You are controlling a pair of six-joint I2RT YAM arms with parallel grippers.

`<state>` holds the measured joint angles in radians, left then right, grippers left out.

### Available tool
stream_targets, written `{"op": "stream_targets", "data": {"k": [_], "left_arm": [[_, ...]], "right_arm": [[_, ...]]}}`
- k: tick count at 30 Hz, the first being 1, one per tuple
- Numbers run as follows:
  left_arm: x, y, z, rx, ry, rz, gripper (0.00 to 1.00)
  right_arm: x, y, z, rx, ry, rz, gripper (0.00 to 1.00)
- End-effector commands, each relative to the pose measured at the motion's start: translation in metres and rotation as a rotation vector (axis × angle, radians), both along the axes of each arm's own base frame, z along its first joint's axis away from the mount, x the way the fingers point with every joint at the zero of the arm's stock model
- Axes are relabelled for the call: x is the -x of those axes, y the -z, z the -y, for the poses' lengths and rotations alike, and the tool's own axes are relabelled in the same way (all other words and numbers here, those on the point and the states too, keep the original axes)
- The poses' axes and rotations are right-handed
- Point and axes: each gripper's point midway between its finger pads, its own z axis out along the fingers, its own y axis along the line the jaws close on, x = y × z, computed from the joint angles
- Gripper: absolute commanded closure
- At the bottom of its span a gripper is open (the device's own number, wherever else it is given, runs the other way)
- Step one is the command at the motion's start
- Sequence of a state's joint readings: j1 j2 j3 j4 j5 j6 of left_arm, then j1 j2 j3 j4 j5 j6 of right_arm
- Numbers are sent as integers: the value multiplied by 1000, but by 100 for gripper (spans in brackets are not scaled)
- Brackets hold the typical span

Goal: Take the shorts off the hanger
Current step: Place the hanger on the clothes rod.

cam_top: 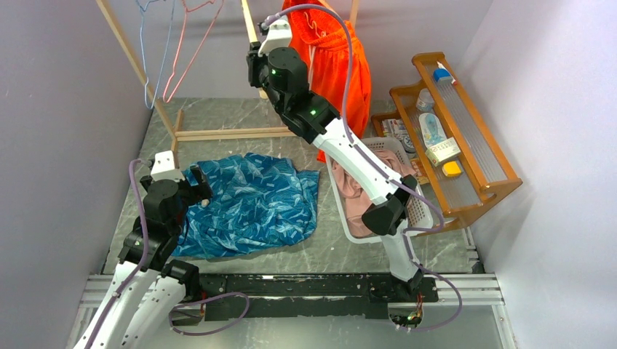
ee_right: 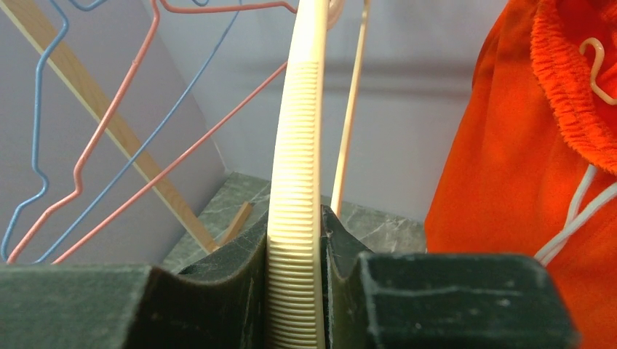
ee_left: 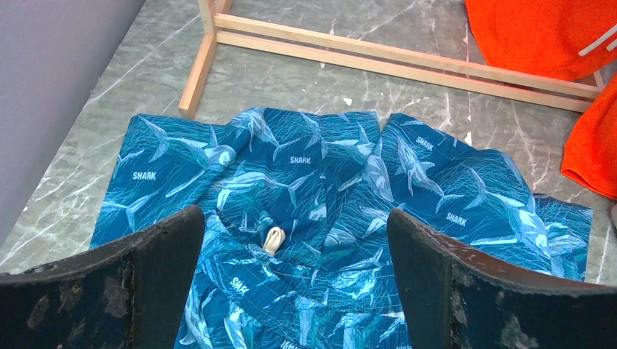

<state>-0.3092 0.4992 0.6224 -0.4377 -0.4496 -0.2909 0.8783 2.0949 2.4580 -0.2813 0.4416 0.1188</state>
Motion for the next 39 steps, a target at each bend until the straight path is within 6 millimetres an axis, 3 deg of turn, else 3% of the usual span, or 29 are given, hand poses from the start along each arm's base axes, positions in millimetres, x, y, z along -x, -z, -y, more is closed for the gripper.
{"op": "stream_targets", "data": {"k": [1, 6, 14, 21, 22, 24, 28, 34, 39], "left_arm": [[-3, -6, 2, 1, 16, 26, 1], [-3, -7, 3, 1, 22, 28, 1], [-3, -6, 4, 0, 27, 27, 1], [-3, -7, 4, 0, 28, 27, 1], [-3, -7, 4, -1, 28, 26, 1], [-3, -7, 4, 0, 29, 25, 1], [-3, -7, 5, 0, 32, 25, 1], [-4, -6, 4, -1, 30, 22, 1], [-4, -5, 3, -1, 18, 17, 1]], "right_arm": [[-6, -15, 10, -33, 37, 31, 100], [-14, 0, 6, -13, 35, 10, 100], [-3, 5, 0, -24, -31, -16, 99], [13, 9, -11, -36, -139, -42, 73], [21, 0, -9, -50, -163, -34, 68], [32, -2, -11, -57, -224, -32, 49], [53, -1, -11, -56, -311, -39, 40], [86, 8, 7, -51, -386, -19, 30], [109, 42, 35, -70, -383, 2, 29]]}}
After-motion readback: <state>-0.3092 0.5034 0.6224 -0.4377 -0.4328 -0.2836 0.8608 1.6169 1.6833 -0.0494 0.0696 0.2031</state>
